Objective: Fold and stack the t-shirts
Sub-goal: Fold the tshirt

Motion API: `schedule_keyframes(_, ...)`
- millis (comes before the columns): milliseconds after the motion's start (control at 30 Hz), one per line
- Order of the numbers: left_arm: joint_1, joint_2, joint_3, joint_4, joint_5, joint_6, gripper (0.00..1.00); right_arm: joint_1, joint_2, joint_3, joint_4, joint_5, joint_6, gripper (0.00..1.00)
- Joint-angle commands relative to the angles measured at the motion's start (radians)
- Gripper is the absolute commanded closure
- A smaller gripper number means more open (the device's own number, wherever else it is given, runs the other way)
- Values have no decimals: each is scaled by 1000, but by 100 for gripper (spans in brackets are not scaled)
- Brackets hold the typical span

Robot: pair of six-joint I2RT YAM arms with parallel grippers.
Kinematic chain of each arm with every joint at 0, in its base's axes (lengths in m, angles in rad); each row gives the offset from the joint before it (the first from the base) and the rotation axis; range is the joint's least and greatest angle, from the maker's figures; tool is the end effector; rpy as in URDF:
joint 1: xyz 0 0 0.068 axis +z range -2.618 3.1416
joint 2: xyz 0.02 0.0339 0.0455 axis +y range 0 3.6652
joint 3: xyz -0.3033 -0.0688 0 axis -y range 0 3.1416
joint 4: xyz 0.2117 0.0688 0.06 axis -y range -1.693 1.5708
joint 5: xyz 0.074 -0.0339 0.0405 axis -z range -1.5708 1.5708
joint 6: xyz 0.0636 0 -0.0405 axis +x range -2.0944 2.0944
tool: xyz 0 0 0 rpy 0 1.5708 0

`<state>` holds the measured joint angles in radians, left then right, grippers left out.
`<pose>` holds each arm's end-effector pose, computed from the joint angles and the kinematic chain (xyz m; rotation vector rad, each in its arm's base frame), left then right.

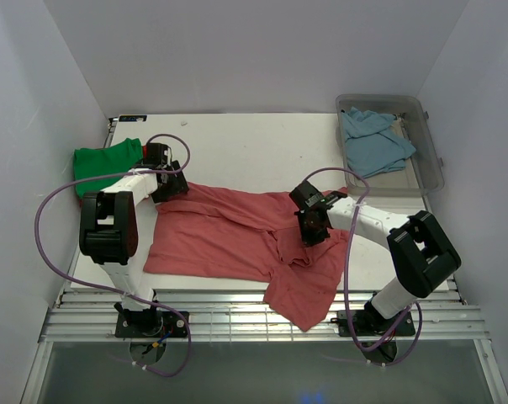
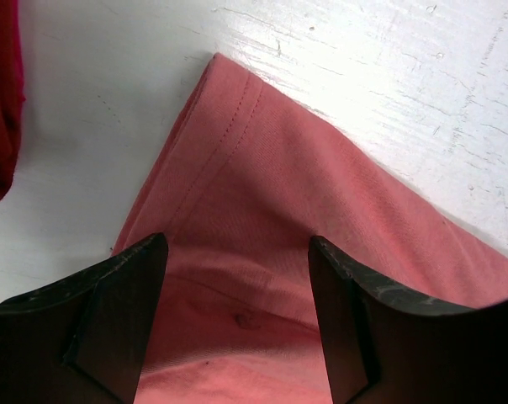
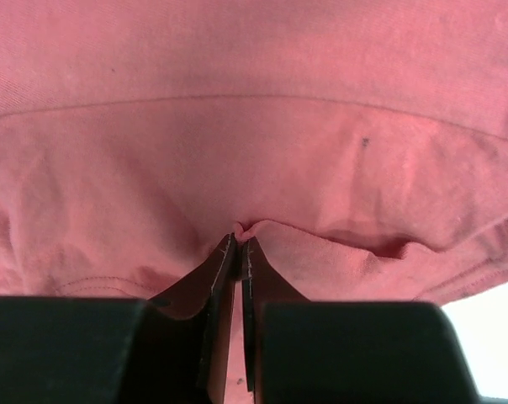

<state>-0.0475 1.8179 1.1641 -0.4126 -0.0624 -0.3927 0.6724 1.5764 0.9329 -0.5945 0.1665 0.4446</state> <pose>0.3649 -0.0134 0.2061 -0.4735 2.5925 -0.0680 0.2191 0.1610 0.2086 -0.2764 2.7584 0.0505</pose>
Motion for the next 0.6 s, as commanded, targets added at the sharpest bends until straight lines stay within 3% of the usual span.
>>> schedule_keyframes(0, 3, -62, -7, 18, -1, 8, 22, 16, -50, 43, -62, 65, 16, 91)
schedule_keyframes(133, 3, -65, -11, 17, -5, 8, 22, 32, -114, 53, -174, 106, 54, 91)
schedule_keyframes(367, 3, -55, -3, 18, 1, 11, 22, 65, -308, -89, -280, 99, 193, 90)
schedule_keyframes(500, 3, -48, -1, 18, 9, 9, 22, 69, -343, -144, -315, 87, 235, 81)
schedule_keyframes(567, 3, -51, -4, 21, 7, 8, 22, 76, -343, -143, -363, 88, 253, 71)
